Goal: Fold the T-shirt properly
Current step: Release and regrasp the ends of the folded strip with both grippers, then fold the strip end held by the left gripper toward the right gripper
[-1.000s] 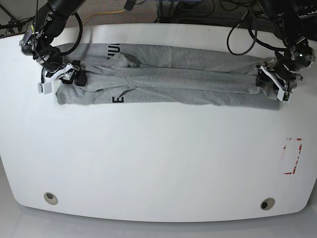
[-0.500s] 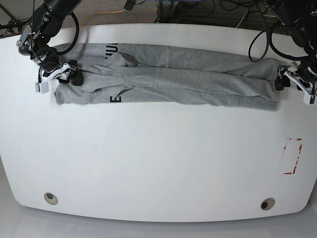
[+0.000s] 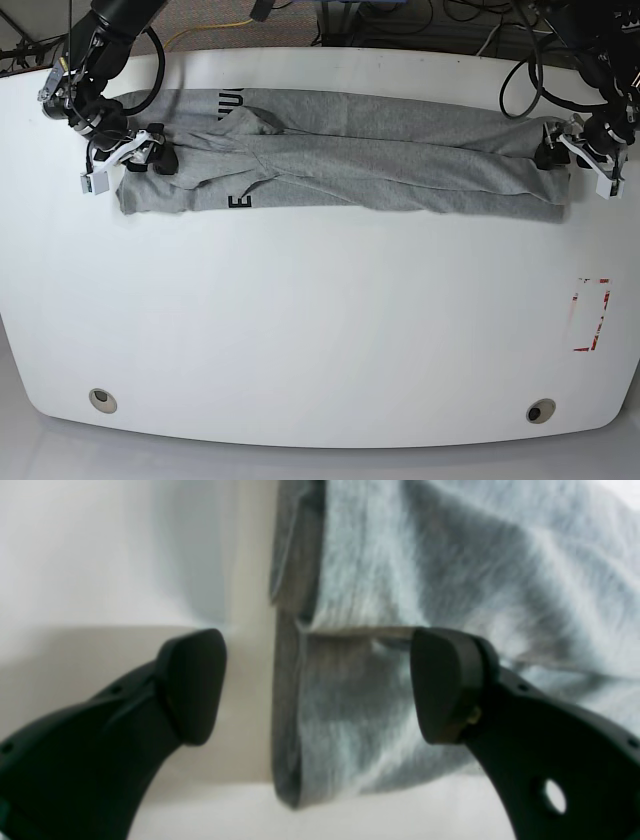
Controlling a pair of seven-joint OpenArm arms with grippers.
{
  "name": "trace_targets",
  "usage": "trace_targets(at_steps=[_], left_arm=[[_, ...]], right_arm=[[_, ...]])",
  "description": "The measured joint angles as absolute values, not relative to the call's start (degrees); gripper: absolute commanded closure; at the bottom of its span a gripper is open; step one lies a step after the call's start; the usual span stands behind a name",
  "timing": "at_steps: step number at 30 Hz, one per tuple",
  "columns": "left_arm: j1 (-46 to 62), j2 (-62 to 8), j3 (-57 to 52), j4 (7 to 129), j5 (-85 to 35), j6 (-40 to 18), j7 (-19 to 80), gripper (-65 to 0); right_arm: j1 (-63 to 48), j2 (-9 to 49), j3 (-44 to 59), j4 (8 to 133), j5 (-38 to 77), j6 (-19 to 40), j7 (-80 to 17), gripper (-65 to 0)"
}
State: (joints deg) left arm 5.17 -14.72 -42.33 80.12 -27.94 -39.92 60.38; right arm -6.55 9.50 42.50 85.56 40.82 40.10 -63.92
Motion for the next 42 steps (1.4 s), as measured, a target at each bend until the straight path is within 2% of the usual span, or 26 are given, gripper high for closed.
trace_targets(at_steps=[7, 10, 15, 16, 25, 31, 37, 42], left_arm=[[5.13, -14.68, -38.68, 79.88, -29.71, -39.97, 58.89, -52.4], [5.32, -14.81, -38.61, 79.85, -30.02, -39.99, 58.96, -39.4], [5.08, -13.82, -38.63, 79.68, -29.19, -39.97, 59.33, -4.3], [5.10, -13.39, -38.57, 79.68, -29.34, -39.97, 59.37, -0.6], [6.17, -12.10, -38.17, 84.09, -29.69, -39.92, 62.48, -0.1], [9.61, -11.29, -34.83, 98.59, -29.63, -39.88, 66.17, -0.3], [12.64, -9.58, -25.67, 111.39, -29.74, -39.97, 66.22, -0.4], [12.49, -9.76, -16.69, 113.19, -29.45, -39.97, 66.50, -0.4]], right_arm=[[-6.55, 9.39, 42.52, 85.82, 40.73, 40.10, -64.29, -39.5], [-6.55, 9.39, 42.52, 85.82, 40.71, 40.10, -64.29, -39.3], [-6.55, 9.39, 42.52, 85.82, 40.71, 40.07, -64.29, -39.3], [-6.55, 9.41, 42.52, 85.82, 40.71, 40.07, -64.29, -39.3], [-6.55, 9.39, 42.52, 85.80, 40.64, 40.10, -64.27, -39.3], [-6.57, 9.39, 42.52, 85.78, 40.51, 40.07, -64.27, -39.3], [-6.52, 9.37, 42.52, 85.78, 39.22, 40.12, -63.86, -39.3], [-5.93, 9.13, 42.54, 85.84, 37.10, 40.10, -63.53, -39.3]])
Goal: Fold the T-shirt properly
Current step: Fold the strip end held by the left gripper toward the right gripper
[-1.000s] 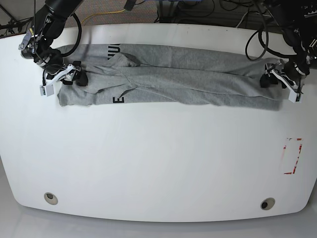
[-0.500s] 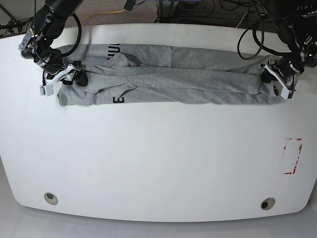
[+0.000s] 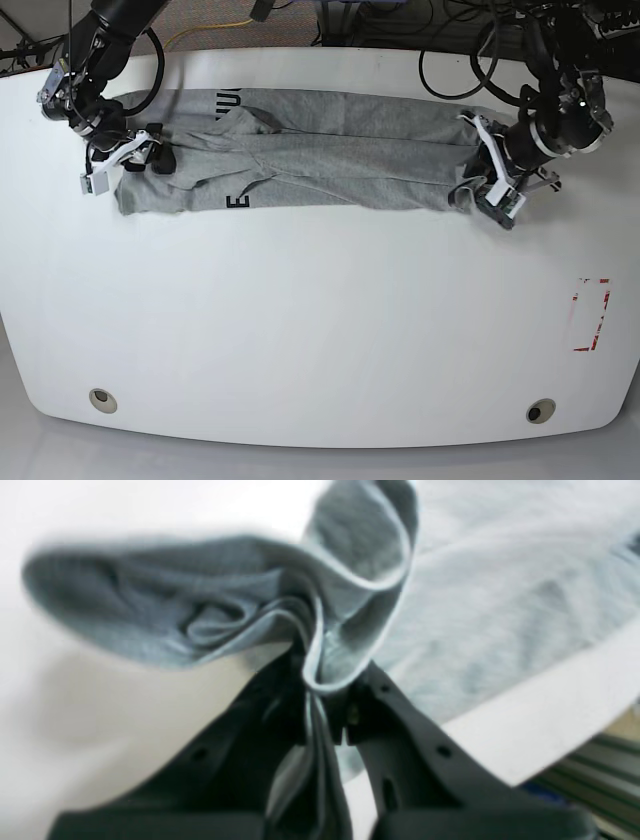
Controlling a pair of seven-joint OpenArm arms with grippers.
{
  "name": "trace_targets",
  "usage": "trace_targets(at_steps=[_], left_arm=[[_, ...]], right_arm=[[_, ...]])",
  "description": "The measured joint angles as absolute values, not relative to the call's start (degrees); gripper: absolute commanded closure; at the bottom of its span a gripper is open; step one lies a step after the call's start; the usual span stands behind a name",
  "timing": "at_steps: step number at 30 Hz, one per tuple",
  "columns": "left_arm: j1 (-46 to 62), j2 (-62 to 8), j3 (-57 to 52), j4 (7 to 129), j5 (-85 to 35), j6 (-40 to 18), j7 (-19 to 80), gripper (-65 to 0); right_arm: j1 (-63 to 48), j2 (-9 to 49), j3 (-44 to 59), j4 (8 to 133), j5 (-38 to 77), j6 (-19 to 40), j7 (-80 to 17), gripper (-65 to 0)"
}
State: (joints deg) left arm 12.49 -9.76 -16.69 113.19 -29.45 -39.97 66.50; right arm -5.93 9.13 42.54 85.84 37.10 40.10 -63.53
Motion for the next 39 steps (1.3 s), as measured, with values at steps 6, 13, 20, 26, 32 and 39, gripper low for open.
trace_targets(at_steps=[6, 13, 20, 26, 32, 39], left_arm=[[10.72, -8.82, -7.05, 113.01, -29.15, -39.97, 66.46, -0.4], [8.82, -6.68, -1.23, 112.40, -29.36, -39.97, 66.22, -0.6], [6.52, -4.56, 1.91, 111.57, -29.17, -39.94, 66.26, -0.7], [6.63, -4.47, 5.21, 111.50, -29.04, -39.94, 66.43, -16.1], [6.63, -4.47, 7.16, 111.48, -29.17, -39.94, 66.43, -28.1], [4.78, -5.37, 20.97, 111.42, -28.58, -39.94, 67.02, -31.2]], right_arm=[[-5.76, 8.49, 42.52, 85.95, 36.67, 40.12, -63.16, -39.3], [-5.61, 8.43, 42.52, 85.95, 36.64, 40.12, -63.22, -39.3], [-5.56, 8.43, 42.52, 85.95, 36.45, 40.12, -63.22, -39.3], [-5.08, 8.43, 42.52, 85.93, 36.21, 40.12, -63.59, -39.3], [-4.82, 8.43, 42.52, 85.93, 36.21, 40.12, -63.68, -39.3], [-4.80, 8.43, 42.50, 85.86, 36.18, 40.10, -63.66, -39.3]])
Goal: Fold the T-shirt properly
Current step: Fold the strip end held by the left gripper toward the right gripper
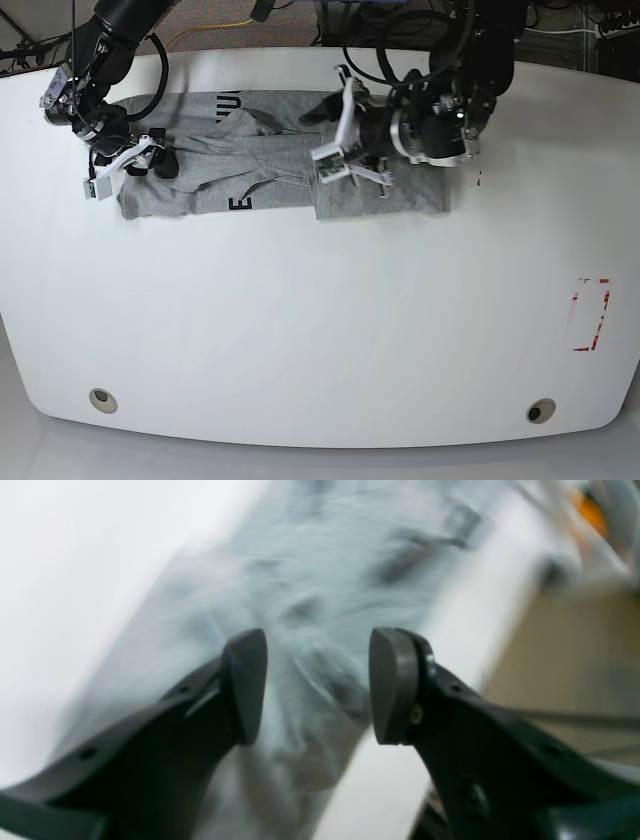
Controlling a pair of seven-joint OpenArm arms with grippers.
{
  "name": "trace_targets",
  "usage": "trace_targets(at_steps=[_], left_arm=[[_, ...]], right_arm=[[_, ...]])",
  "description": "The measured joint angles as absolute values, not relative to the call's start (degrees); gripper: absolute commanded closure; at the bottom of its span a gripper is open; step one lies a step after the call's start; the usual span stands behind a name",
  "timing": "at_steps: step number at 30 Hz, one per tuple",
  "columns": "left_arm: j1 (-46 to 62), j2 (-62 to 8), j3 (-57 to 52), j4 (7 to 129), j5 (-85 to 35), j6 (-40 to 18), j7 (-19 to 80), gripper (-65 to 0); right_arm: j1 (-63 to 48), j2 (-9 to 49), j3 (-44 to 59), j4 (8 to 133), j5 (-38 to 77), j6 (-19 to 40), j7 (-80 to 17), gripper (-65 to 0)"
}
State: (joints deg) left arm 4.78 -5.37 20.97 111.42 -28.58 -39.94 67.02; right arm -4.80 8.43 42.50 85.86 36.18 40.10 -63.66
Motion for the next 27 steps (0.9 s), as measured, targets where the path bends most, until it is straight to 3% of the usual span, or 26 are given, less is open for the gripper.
trace_targets(at_steps=[4, 14, 20, 23, 27], left_arm=[[3.90, -4.23, 21.74, 112.18, -29.04, -39.97, 65.84, -31.2], [3.60, -5.08, 1.76, 111.04, -23.33, -39.97, 66.43, -31.2], [6.13, -7.27, -0.12, 109.30, -15.92, -39.94, 65.98, -31.1], [7.81, -7.25, -0.51, 107.13, -14.24, -39.97, 63.70, -29.7], [9.56, -6.70, -3.62, 103.55, -12.19, -39.97, 60.49, -22.9]], right_arm=[[-4.32, 8.45, 42.50, 85.84, 36.21, 40.12, -64.03, -39.3], [-2.94, 10.24, 43.11, 91.55, 34.76, 39.79, -68.05, -40.1], [-1.58, 10.26, 44.21, 94.41, 36.25, 39.79, -69.14, -40.3], [-1.23, 10.09, 49.10, 93.54, 35.81, 39.92, -69.49, -45.7], [-0.23, 12.08, 51.64, 87.22, 34.54, 39.53, -69.78, -54.2]])
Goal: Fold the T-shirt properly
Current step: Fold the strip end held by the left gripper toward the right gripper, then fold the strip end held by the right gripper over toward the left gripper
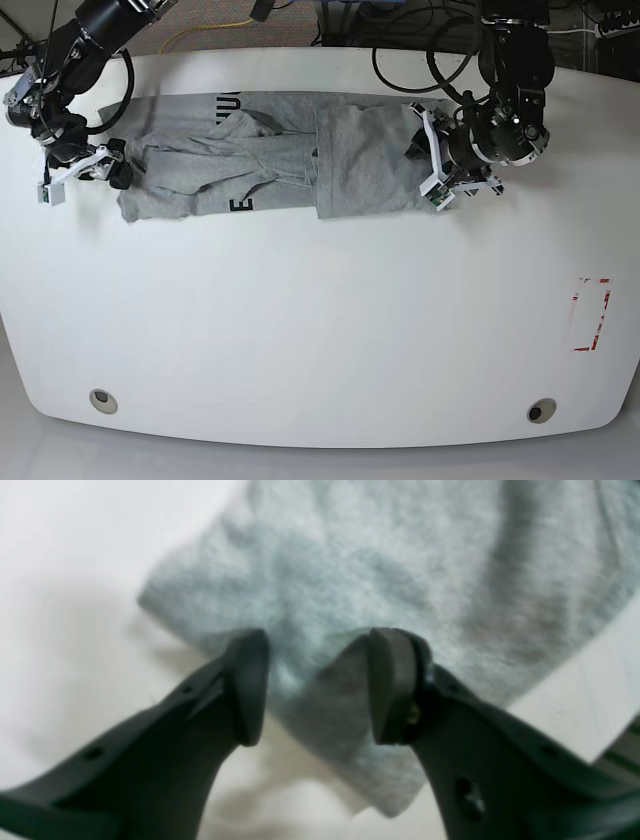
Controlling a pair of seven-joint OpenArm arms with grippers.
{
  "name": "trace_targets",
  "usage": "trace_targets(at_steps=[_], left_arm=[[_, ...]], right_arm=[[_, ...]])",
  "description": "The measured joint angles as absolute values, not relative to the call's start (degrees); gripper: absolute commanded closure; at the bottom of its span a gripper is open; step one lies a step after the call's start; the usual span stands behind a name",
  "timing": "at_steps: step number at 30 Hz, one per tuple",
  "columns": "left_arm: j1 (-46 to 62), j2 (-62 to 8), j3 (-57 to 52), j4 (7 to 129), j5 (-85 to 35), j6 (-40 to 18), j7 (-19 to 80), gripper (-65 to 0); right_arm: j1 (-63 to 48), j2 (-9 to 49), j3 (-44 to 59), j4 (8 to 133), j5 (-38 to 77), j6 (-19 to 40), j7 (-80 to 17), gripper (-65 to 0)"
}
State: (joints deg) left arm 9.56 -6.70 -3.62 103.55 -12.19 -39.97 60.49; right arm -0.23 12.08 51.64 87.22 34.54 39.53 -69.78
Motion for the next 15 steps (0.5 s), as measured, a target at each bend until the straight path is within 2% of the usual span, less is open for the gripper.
trace_targets(at_steps=[3, 11, 15], left_arm=[[10.00, -6.90, -5.10, 101.41, -11.60, -39.97, 59.35, -20.4], [10.28, -6.98, -5.21, 99.44, -11.70, -39.94, 57.69, -20.4], [10.26, -6.94, -5.21, 99.42, -11.81, -39.94, 57.63, -20.4]], right_arm=[[0.30, 13.10, 51.29, 83.53, 35.18, 39.55, -69.49, -54.5], [0.45, 13.74, 51.48, 78.15, 36.21, 39.70, -67.96, -54.5], [-0.01, 11.11, 51.31, 78.54, 37.23, 39.81, -66.85, -54.5]])
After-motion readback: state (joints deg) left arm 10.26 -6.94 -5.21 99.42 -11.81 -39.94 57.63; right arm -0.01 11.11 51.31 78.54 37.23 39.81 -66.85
